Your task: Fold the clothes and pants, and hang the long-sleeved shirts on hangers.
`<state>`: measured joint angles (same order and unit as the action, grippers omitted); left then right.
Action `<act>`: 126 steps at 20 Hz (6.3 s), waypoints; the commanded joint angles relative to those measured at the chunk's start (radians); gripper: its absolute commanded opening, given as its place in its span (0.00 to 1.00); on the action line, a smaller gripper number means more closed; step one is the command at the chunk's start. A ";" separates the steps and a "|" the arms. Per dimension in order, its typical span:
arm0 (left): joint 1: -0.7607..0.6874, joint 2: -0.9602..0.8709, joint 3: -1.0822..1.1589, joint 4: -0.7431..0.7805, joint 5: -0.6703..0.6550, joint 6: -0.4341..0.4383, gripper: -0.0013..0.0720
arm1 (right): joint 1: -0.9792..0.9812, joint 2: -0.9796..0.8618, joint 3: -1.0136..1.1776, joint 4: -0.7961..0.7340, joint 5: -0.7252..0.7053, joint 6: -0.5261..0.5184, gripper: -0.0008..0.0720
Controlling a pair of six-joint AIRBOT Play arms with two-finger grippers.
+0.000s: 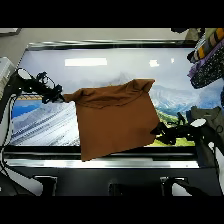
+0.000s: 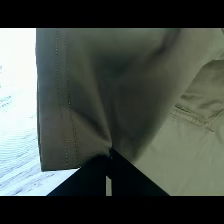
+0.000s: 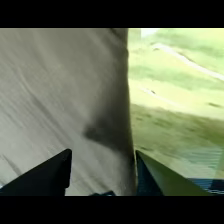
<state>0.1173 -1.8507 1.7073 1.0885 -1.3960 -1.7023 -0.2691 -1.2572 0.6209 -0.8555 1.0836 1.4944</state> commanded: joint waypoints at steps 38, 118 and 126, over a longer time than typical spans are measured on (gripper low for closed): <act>-0.064 -0.008 -0.008 -0.001 -0.134 0.057 0.04 | -0.002 0.177 -0.140 0.079 0.023 0.003 0.69; 0.173 0.117 0.235 -0.010 -0.082 0.100 0.66 | -0.071 -0.499 1.204 -0.105 0.591 -0.060 0.59; 0.288 0.592 -0.421 0.007 -0.021 0.080 0.66 | -0.272 -0.274 0.524 -0.129 0.523 -0.194 0.85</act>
<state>0.3683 -1.4242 1.5154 1.0912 -1.4506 -1.6165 -0.4786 -1.5974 1.3735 -0.9833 1.6222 1.3819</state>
